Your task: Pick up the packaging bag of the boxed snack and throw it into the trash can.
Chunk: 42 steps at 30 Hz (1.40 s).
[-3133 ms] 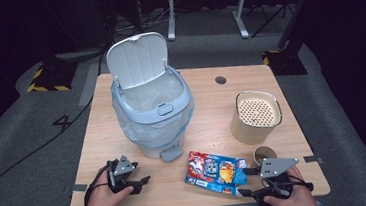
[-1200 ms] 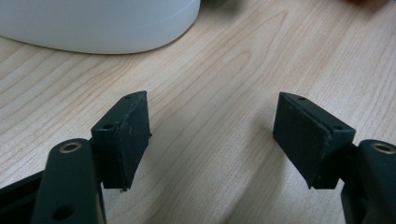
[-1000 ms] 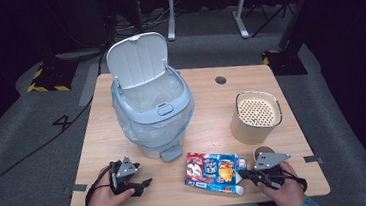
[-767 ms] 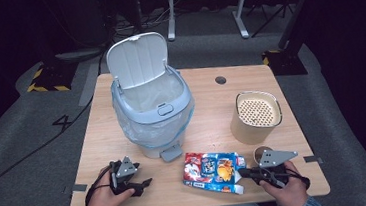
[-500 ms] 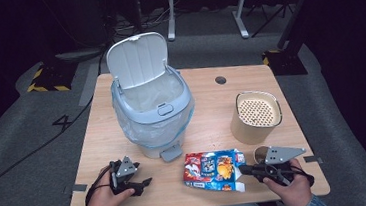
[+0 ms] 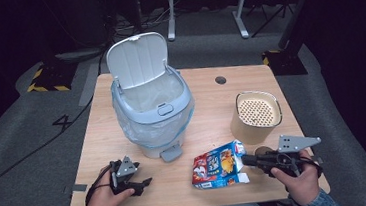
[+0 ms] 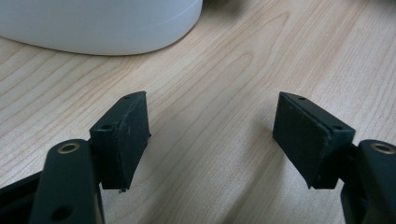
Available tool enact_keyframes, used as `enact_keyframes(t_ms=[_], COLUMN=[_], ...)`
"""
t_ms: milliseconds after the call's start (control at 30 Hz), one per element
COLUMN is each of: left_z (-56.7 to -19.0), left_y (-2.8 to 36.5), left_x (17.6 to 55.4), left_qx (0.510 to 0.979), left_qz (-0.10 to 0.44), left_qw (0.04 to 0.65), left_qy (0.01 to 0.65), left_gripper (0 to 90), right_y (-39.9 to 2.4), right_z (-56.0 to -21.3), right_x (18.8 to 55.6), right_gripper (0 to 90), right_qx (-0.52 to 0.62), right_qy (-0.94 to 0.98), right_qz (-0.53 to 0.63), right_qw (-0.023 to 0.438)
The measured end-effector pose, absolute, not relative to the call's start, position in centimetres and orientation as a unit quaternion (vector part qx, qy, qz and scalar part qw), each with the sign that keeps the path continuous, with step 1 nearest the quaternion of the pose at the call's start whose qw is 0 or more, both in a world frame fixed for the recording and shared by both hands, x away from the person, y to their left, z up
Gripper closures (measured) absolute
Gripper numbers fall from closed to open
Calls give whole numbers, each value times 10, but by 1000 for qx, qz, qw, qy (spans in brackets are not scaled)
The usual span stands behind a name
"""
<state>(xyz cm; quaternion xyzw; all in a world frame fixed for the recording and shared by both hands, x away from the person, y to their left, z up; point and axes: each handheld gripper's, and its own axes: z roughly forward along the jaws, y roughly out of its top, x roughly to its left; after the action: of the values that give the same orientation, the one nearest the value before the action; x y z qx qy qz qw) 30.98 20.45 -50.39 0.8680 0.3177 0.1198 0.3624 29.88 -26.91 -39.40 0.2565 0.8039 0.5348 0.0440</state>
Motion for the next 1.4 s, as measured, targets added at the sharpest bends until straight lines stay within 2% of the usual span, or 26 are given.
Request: enact_keyframes(t_ms=[633,1400], left_z=[-504,-504], left_y=[203,203], left_x=[315,316], left_qx=[868,868], left_qz=[121,120], left_qw=[361,362], left_qy=[317,318], left_gripper=[261,257], right_y=[-278,-283], right_z=[-338,-264], right_x=[306,318], right_gripper=[900,900], right_qx=[249,228], right_qy=[780,762], right_qz=[571,598], right_qw=[58,103])
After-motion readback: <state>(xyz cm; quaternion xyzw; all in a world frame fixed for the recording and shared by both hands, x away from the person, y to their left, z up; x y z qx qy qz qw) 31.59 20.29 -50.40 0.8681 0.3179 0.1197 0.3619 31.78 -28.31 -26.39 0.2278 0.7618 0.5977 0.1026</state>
